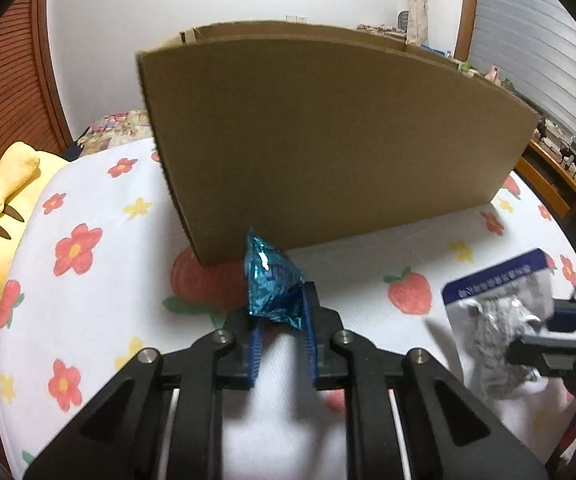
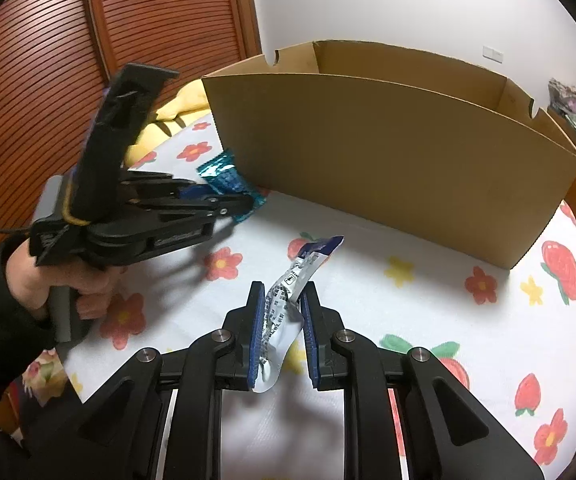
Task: Organize snacks
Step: 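Carry both wrappers over the box and open both grippers to drop them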
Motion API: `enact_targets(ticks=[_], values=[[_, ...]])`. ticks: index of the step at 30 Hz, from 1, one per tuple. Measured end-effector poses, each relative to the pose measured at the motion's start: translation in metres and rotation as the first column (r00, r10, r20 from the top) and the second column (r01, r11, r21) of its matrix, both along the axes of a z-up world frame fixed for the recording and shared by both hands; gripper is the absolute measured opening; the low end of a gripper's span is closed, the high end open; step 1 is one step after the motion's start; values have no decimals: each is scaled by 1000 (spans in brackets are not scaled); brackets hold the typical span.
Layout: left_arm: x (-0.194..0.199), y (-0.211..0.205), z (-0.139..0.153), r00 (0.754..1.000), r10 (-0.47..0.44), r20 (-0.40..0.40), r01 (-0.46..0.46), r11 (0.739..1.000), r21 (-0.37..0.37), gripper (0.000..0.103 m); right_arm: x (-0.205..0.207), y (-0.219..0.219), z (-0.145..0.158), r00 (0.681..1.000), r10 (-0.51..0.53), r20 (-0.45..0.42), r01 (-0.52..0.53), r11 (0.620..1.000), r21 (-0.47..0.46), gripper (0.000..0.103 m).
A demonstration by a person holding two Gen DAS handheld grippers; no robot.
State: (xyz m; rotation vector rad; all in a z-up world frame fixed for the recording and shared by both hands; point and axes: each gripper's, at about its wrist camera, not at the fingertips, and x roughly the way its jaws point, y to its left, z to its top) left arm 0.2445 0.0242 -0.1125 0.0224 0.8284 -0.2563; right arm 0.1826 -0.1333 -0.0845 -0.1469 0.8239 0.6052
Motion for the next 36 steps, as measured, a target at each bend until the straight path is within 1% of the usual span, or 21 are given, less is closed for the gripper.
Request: enact_targets(ticks=[5,9,15,24,36], values=[[-20,-2,9,999,-23,34,23,1000,6,14,0,0,-1,1000,-5,3,5,1000,0,16],[-32,-1,16,998,-42,48,43,999,-12,14,-1,1,-1,1000,-9,8,9,1000,-2,15],[-46,-2,29,995,-65,75,66,998,-14,14,-4,1,4,1000,-9,21,9,1000,-13,15],[-60,-10,57,987,-86,139,89,996,-18,14,-8,-6,26,998,-20,67,20,1000,-2,15],[-63,-21,98,972,-101,210,109,994,-28,15,-7,-27,69,988,-51,147,47,998,31,15]])
